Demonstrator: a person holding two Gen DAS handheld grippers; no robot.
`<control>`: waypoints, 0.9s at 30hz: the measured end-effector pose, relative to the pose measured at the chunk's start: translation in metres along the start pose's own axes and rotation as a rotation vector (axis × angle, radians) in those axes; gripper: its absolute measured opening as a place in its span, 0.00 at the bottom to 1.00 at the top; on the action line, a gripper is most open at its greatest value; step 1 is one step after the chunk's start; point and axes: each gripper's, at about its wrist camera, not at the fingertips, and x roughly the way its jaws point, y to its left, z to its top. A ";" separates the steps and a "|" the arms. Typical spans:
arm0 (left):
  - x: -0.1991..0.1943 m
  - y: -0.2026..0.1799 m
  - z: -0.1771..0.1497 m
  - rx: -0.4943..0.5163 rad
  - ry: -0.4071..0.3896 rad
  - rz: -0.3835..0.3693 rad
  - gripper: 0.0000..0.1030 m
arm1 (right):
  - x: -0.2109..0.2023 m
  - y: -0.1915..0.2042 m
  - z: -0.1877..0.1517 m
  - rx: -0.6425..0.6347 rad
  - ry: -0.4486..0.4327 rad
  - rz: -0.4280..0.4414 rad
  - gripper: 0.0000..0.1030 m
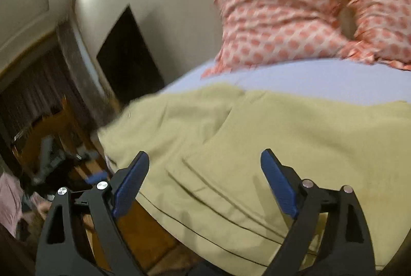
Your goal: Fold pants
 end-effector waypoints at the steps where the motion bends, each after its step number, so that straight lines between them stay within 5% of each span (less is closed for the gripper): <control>1: 0.005 0.000 0.001 -0.007 0.010 -0.004 0.89 | -0.009 -0.004 0.000 0.016 -0.014 -0.013 0.88; 9: 0.004 -0.019 0.030 -0.009 -0.065 -0.034 0.87 | -0.005 -0.018 0.006 0.064 -0.003 -0.029 0.88; 14: 0.012 -0.017 0.059 -0.003 -0.090 0.067 0.83 | -0.002 -0.022 0.002 0.091 0.002 -0.013 0.89; 17: 0.015 0.000 0.072 -0.090 -0.103 0.052 0.63 | -0.006 -0.026 -0.001 0.102 -0.011 -0.010 0.89; 18: 0.015 0.006 0.076 -0.122 -0.106 0.068 0.47 | -0.008 -0.028 -0.002 0.103 -0.016 -0.011 0.90; 19: 0.016 0.007 0.079 -0.127 -0.101 0.097 0.20 | -0.011 -0.031 -0.002 0.106 -0.023 -0.013 0.90; 21: 0.019 0.001 0.085 -0.086 -0.089 0.166 0.13 | -0.015 -0.037 -0.001 0.118 -0.032 -0.018 0.90; 25: 0.025 -0.078 0.096 0.210 -0.104 0.324 0.11 | -0.036 -0.052 0.004 0.130 -0.088 -0.047 0.90; 27: 0.030 -0.123 0.097 0.341 -0.125 0.327 0.10 | -0.051 -0.062 0.006 0.144 -0.127 -0.069 0.90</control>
